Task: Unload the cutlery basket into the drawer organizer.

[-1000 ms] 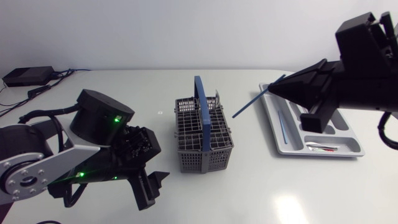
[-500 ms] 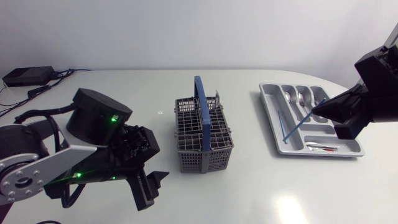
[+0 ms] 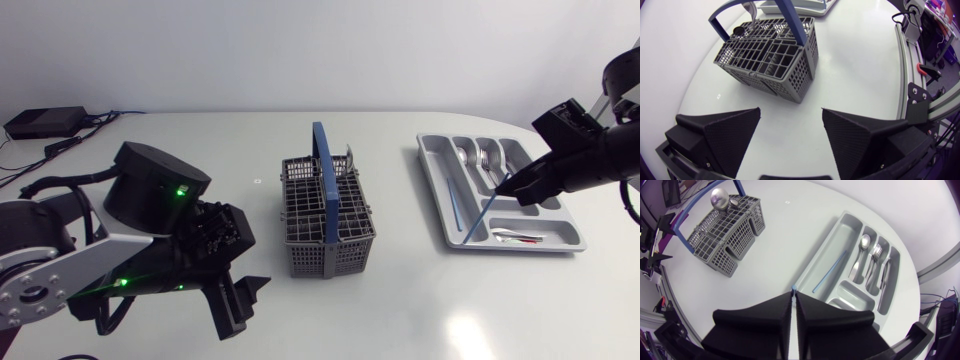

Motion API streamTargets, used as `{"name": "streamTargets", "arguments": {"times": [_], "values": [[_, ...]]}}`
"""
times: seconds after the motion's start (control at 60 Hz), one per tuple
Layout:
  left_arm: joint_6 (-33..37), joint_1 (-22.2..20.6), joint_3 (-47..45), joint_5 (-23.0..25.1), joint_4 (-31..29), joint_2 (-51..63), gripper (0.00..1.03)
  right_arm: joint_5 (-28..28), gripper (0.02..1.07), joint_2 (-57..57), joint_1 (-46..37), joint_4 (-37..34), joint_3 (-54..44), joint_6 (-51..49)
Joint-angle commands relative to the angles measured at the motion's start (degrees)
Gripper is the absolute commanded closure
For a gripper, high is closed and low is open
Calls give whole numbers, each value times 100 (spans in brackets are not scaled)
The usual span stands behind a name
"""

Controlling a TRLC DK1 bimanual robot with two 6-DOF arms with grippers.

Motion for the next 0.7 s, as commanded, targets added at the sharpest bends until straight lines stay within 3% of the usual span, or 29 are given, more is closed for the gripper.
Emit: {"name": "streamTargets", "arguments": {"times": [0.0, 0.683], "values": [[-144, -63, -38, -38, -68, -69, 5, -16, 102, 339, -26, 126, 218, 53], [-109, 16, -73, -38, -59, -42, 5, -350, 102, 2844, -246, 1154, 1624, 932]]}}
